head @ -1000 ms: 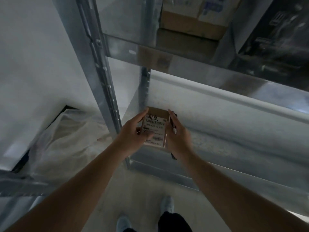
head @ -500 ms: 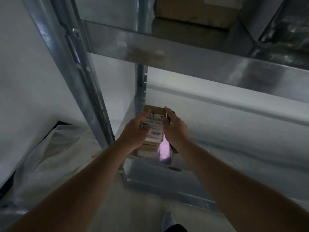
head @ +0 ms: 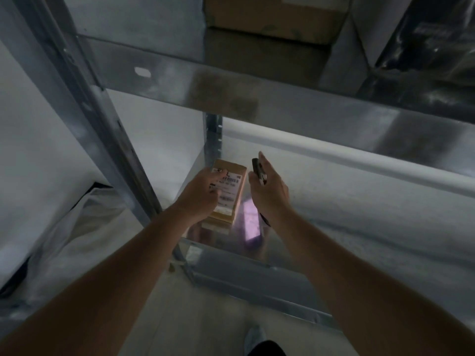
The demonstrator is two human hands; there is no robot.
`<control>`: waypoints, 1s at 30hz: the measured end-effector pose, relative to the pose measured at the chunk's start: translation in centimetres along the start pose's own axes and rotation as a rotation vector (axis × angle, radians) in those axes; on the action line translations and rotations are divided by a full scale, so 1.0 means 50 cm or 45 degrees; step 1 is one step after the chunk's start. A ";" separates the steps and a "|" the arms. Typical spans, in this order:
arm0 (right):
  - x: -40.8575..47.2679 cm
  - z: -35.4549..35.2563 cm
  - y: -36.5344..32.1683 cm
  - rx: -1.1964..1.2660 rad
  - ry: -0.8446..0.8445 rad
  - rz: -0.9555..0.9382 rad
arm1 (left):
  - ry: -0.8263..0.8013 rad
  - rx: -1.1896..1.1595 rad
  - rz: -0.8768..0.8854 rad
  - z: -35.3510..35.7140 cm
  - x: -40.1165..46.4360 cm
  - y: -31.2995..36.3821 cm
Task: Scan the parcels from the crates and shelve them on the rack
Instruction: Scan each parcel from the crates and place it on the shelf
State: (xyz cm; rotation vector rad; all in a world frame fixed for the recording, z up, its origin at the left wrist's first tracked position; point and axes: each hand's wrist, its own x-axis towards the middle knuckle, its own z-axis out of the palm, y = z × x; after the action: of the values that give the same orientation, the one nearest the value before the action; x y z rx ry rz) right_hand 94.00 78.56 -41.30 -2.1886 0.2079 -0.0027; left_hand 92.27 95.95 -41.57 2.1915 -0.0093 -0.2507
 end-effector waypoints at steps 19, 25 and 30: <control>-0.343 -0.220 -0.071 -0.577 -0.002 0.116 | -0.129 0.746 0.558 -0.097 -0.260 0.201; -0.518 -0.300 -0.069 -0.674 0.209 0.160 | -0.276 0.894 0.715 -0.082 -0.378 0.299; -0.670 -0.410 -0.042 -0.664 0.388 0.254 | -0.348 0.923 0.881 -0.024 -0.482 0.405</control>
State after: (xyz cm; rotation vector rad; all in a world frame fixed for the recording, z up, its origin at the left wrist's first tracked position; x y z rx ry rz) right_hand 59.69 68.29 -25.08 -2.6687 0.6612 -0.1905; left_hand 70.58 87.24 -20.40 2.6678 -1.1431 -0.1558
